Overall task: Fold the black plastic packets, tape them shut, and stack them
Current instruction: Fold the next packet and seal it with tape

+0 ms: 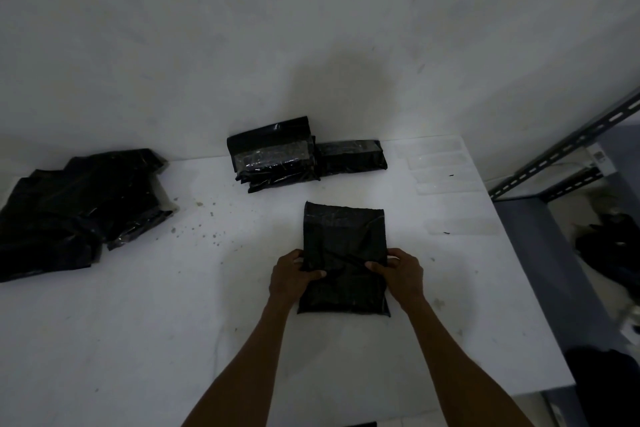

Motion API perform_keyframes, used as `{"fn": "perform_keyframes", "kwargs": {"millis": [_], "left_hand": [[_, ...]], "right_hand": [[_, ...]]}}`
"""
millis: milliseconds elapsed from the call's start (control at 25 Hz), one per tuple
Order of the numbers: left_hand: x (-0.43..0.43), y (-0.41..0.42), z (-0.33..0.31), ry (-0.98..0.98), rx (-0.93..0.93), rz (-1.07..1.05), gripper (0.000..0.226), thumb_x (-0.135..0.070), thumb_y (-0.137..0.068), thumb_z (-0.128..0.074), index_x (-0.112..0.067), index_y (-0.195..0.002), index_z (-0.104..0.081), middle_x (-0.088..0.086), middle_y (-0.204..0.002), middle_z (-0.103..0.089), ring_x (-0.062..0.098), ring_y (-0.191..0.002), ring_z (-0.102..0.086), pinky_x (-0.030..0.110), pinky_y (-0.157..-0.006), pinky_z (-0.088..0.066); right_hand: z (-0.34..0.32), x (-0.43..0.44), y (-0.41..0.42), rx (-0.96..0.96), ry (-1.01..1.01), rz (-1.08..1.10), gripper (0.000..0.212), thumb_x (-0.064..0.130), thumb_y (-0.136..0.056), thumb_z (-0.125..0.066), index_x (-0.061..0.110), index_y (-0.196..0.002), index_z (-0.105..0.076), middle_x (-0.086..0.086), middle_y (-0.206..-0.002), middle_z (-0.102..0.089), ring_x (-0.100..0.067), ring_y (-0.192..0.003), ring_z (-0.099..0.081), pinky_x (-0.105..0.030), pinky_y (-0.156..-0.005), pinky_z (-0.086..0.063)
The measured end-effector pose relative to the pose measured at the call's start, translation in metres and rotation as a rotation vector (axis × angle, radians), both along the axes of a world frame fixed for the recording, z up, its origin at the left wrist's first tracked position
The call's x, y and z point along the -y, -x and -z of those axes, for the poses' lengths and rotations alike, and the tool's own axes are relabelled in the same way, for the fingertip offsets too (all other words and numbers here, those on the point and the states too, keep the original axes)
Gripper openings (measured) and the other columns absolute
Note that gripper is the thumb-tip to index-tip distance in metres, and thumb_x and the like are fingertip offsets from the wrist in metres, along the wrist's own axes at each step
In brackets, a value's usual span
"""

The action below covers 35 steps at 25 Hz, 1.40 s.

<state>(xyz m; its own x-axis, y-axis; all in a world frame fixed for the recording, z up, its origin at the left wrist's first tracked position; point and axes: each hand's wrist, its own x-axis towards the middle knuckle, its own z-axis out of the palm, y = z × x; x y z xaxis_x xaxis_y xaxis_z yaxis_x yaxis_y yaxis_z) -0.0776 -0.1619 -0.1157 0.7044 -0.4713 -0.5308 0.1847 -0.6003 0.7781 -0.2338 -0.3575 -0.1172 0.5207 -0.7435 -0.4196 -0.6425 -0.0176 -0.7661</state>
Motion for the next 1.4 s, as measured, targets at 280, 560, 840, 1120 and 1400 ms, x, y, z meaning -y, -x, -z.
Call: {"fn": "perform_keyframes", "kwargs": {"millis": [280, 560, 840, 1120, 1400], "left_hand": [[0.001, 0.003, 0.003, -0.004, -0.002, -0.047, 0.055, -0.037, -0.048, -0.092, -0.019, -0.095, -0.07, -0.001, -0.095, -0.074, 0.016, -0.085, -0.071, 0.041, -0.079, -0.059], [0.004, 0.0, 0.004, -0.008, -0.038, -0.034, 0.058, -0.036, -0.045, -0.091, -0.015, -0.096, -0.071, 0.001, -0.095, -0.074, 0.018, -0.086, -0.07, 0.042, -0.08, -0.059], [0.014, -0.003, -0.005, 0.198, -0.201, -0.287, 0.022, -0.019, -0.079, -0.081, -0.016, -0.1, -0.076, 0.004, -0.102, -0.075, 0.019, -0.092, -0.07, 0.036, -0.089, -0.057], [-0.009, 0.001, -0.022, 0.285, -0.328, -0.349, 0.016, -0.004, -0.08, -0.078, -0.009, -0.094, -0.077, 0.005, -0.093, -0.076, 0.023, -0.091, -0.071, 0.028, -0.076, -0.058], [-0.049, 0.018, -0.018, 0.268, -0.128, -0.104, 0.023, 0.008, -0.083, -0.069, -0.011, -0.093, -0.078, -0.004, -0.108, -0.07, 0.016, -0.107, -0.064, 0.015, -0.083, -0.052]], "right_hand": [[0.0, 0.0, -0.001, -0.002, 0.01, 0.021, 0.042, 0.02, -0.063, -0.092, 0.017, -0.098, -0.069, 0.002, -0.083, -0.073, -0.004, -0.071, -0.067, -0.024, -0.071, -0.057], [-0.003, 0.002, -0.004, -0.003, -0.012, 0.015, 0.043, 0.021, -0.063, -0.092, 0.016, -0.099, -0.069, 0.002, -0.082, -0.071, -0.005, -0.07, -0.066, -0.016, -0.065, -0.051], [0.001, 0.009, -0.005, 0.187, -0.215, 0.2, 0.022, 0.007, -0.079, -0.079, 0.012, -0.1, -0.074, -0.006, -0.095, -0.075, -0.021, -0.09, -0.071, -0.039, -0.087, -0.058], [-0.023, 0.01, 0.017, 0.215, -0.256, 0.151, 0.012, 0.002, -0.08, -0.077, 0.013, -0.083, -0.077, -0.006, -0.083, -0.075, -0.019, -0.079, -0.065, -0.034, -0.073, -0.053], [-0.026, -0.003, 0.058, 0.098, 0.113, -0.146, 0.031, -0.011, -0.077, -0.071, 0.02, -0.079, -0.079, -0.003, -0.08, -0.076, -0.014, -0.075, -0.069, -0.031, -0.074, -0.056]]}}
